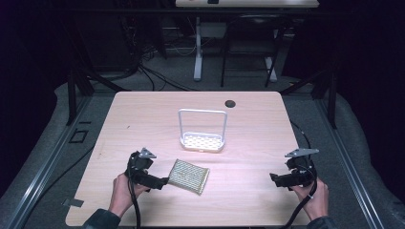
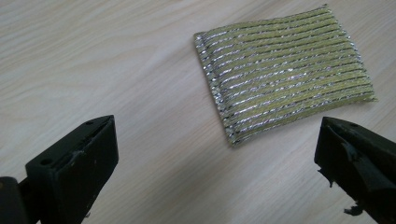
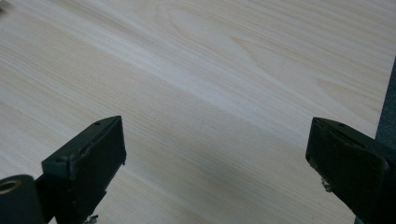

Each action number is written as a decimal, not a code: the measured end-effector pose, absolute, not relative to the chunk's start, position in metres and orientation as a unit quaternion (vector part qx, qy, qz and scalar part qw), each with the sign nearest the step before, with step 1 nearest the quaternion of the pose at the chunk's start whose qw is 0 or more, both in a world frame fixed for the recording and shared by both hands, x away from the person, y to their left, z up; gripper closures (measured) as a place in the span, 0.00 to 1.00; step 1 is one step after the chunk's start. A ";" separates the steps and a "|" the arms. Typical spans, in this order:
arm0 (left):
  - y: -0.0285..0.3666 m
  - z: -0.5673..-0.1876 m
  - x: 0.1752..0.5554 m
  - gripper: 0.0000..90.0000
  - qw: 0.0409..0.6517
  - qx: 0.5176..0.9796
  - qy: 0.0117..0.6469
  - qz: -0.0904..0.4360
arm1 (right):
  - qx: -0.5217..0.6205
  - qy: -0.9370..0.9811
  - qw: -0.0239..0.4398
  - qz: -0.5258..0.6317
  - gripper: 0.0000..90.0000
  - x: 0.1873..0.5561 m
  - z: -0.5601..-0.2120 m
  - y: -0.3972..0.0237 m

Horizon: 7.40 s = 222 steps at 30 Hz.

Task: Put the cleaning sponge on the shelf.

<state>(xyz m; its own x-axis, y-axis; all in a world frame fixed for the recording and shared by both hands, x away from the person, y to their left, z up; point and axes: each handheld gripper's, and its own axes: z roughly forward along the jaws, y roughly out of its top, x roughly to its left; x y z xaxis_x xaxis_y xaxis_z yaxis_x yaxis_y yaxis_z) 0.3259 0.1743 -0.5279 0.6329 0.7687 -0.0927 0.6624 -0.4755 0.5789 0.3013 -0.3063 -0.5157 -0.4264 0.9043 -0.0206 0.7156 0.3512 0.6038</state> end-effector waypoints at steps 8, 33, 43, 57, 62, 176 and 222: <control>0.149 -0.530 0.334 0.00 0.294 0.863 0.403 0.085 | 0.503 0.805 0.178 0.259 0.05 0.301 -0.515 -0.304; 0.112 -0.557 0.356 0.18 0.260 0.880 0.394 0.045 | 0.495 0.809 0.184 0.259 0.06 0.299 -0.514 -0.302; 0.113 -0.559 0.353 0.28 0.261 0.875 0.404 0.050 | 0.496 0.809 0.183 0.257 0.07 0.298 -0.513 -0.302; 0.113 -0.559 0.349 0.45 0.267 0.867 0.418 0.054 | 0.495 0.810 0.185 0.256 0.09 0.298 -0.512 -0.304; 0.113 -0.560 0.347 0.52 0.272 0.865 0.417 0.056 | 0.495 0.810 0.185 0.255 0.10 0.297 -0.512 -0.303; 0.072 -0.527 0.403 0.72 0.414 0.739 0.504 0.168 | 0.487 0.811 0.198 0.257 0.12 0.298 -0.509 -0.304; 0.055 -0.553 0.422 0.64 0.375 0.724 0.549 0.182 | 0.485 0.814 0.195 0.255 0.13 0.298 -0.510 -0.304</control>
<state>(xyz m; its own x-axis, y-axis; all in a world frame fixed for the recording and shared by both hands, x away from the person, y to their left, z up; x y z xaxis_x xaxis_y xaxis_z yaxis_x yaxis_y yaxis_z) 0.4224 0.0550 -0.5528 0.3300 0.9322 -0.1484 0.6597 -0.1153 0.7426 0.2979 -0.3036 -0.5102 -0.4533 0.8886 -0.0701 0.6901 0.3996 0.6034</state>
